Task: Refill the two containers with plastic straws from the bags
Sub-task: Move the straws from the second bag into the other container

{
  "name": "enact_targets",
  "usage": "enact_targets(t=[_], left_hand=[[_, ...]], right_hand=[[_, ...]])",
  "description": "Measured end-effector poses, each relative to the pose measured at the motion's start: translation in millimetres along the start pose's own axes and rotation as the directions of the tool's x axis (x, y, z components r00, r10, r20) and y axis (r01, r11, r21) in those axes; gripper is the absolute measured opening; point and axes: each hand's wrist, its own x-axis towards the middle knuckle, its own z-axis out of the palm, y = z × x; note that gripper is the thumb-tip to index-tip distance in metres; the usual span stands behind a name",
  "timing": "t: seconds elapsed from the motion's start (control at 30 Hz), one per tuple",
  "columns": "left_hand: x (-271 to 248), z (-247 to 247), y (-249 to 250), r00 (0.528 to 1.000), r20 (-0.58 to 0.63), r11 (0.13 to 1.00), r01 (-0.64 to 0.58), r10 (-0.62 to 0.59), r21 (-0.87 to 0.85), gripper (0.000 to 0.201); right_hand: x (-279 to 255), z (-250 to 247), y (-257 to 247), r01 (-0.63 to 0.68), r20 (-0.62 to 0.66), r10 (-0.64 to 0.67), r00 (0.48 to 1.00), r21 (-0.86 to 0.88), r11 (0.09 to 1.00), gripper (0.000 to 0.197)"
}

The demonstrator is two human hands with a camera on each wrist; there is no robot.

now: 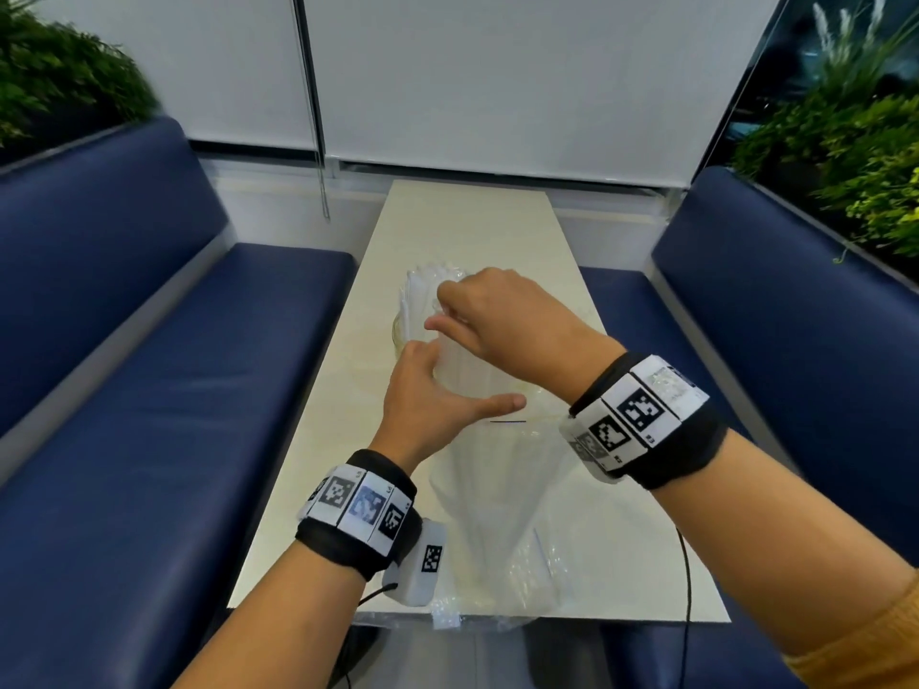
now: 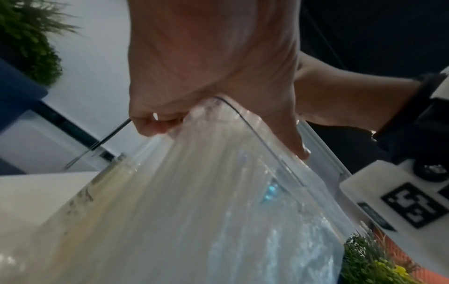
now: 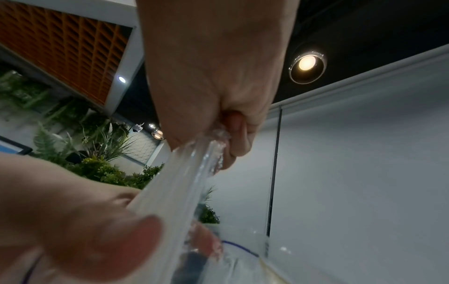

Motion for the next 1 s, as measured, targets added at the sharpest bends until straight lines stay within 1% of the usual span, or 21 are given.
enact_targets(t=[0.07, 0.13, 0.2, 0.23, 0.27, 0.3, 0.37, 0.4, 0.43, 0.5, 0.57, 0.6, 0.63, 0.67, 0.7, 0.73, 0.8, 0.87, 0.9, 0.97, 1.0], left_hand=[[1.3, 7.0, 0.7, 0.999, -0.036, 0.992, 0.011, -0.015, -0.124, 0.071], [3.6, 12.0, -2.8, 0.996, -0.071, 0.979, 0.029, -0.045, -0.203, 0.073], [5.7, 14.7, -8.0, 0.993, -0.092, 0.968, 0.049, -0.074, -0.247, 0.074], [6.4, 14.7, -9.9, 0.991, -0.102, 0.962, 0.058, -0.089, -0.268, 0.071], [7.3, 14.8, -11.7, 0.989, -0.11, 0.953, 0.065, -0.101, -0.295, 0.066], [7.9, 14.6, -13.4, 0.988, -0.116, 0.946, 0.059, -0.101, -0.318, 0.063], [7.4, 12.1, -14.5, 0.99, -0.125, 0.941, 0.021, -0.066, -0.336, 0.056], [7.7, 10.9, -15.1, 0.991, -0.127, 0.946, -0.001, -0.042, -0.323, 0.049], [8.3, 9.9, -15.3, 0.991, -0.129, 0.955, -0.018, -0.021, -0.295, 0.039], [9.8, 9.4, -15.2, 0.989, -0.144, 0.965, -0.051, 0.014, -0.258, 0.021], [9.8, 8.9, -13.2, 0.984, -0.168, 0.965, -0.093, 0.052, -0.246, 0.017], [10.6, 9.2, -14.0, 0.983, -0.172, 0.969, -0.102, 0.064, -0.224, 0.017], [11.9, 9.9, -15.9, 0.982, -0.173, 0.974, -0.104, 0.069, -0.2, 0.016], [12.3, 9.9, -18.4, 0.983, -0.17, 0.978, -0.101, 0.07, -0.184, 0.015], [12.1, 9.6, -20.2, 0.985, -0.167, 0.977, -0.085, 0.052, -0.197, 0.015], [12.3, 8.9, -22.6, 0.987, -0.161, 0.974, -0.06, 0.024, -0.218, 0.017], [13.7, 5.8, -26.9, 0.989, -0.147, 0.975, -0.013, -0.02, -0.221, 0.025], [13.8, 1.6, -30.2, 0.992, -0.121, 0.984, 0.01, -0.032, -0.176, 0.037], [14.3, 0.6, -32.7, 0.995, -0.1, 0.989, 0.0, -0.015, -0.15, 0.049], [14.9, 0.0, -36.8, 0.997, -0.053, 0.995, -0.055, 0.051, -0.077, 0.068], [13.8, 0.2, -37.4, 0.997, -0.037, 0.996, -0.074, 0.072, -0.05, 0.071]], right_hand=[[2.7, 1.9, -5.4, -0.004, -0.005, 0.004, 1.0, 0.007, 1.0, 0.035], [3.2, 8.5, -8.0, -0.011, -0.068, 0.016, 0.998, 0.068, 0.998, 0.036], [0.0, 18.8, -9.5, -0.043, -0.18, 0.079, 0.981, 0.195, 0.98, 0.037], [-1.9, 24.3, -11.0, -0.076, -0.23, 0.147, 0.962, 0.292, 0.953, 0.037], [-4.0, 29.1, -13.7, -0.11, -0.261, 0.234, 0.937, 0.415, 0.903, 0.039], [-6.2, 33.3, -17.3, -0.132, -0.269, 0.325, 0.907, 0.551, 0.824, 0.044], [-9.8, 40.7, -24.3, -0.145, -0.222, 0.48, 0.849, 0.775, 0.615, 0.059], [-11.5, 44.3, -27.2, -0.155, -0.185, 0.531, 0.827, 0.833, 0.532, 0.067], [-13.0, 49.2, -29.6, -0.174, -0.152, 0.567, 0.81, 0.86, 0.48, 0.075], [-16.2, 61.3, -32.2, -0.214, -0.103, 0.6, 0.793, 0.875, 0.433, 0.088], [-17.8, 72.8, -35.0, -0.261, -0.019, 0.583, 0.812, 0.882, 0.393, 0.092], [-17.6, 77.3, -36.0, -0.286, 0.03, 0.567, 0.823, 0.885, 0.368, 0.088], [-16.7, 80.7, -36.7, -0.298, 0.065, 0.557, 0.828, 0.893, 0.338, 0.079], [-15.3, 82.7, -37.8, -0.297, 0.082, 0.558, 0.826, 0.904, 0.307, 0.065], [-14.0, 83.1, -39.6, -0.286, 0.082, 0.566, 0.82, 0.916, 0.281, 0.048], [-12.8, 83.3, -40.9, -0.271, 0.066, 0.577, 0.814, 0.922, 0.276, 0.034], [-11.5, 84.1, -42.9, -0.237, 0.007, 0.598, 0.802, 0.922, 0.307, 0.017], [-10.0, 83.7, -45.2, -0.212, -0.033, 0.61, 0.791, 0.922, 0.324, 0.011], [-8.4, 81.4, -46.0, -0.192, -0.05, 0.613, 0.788, 0.927, 0.323, 0.011], [-3.6, 74.7, -46.4, -0.141, -0.1, 0.611, 0.785, 0.932, 0.333, 0.011], [-0.3, 70.2, -45.7, -0.116, -0.126, 0.607, 0.784, 0.932, 0.343, 0.011]])
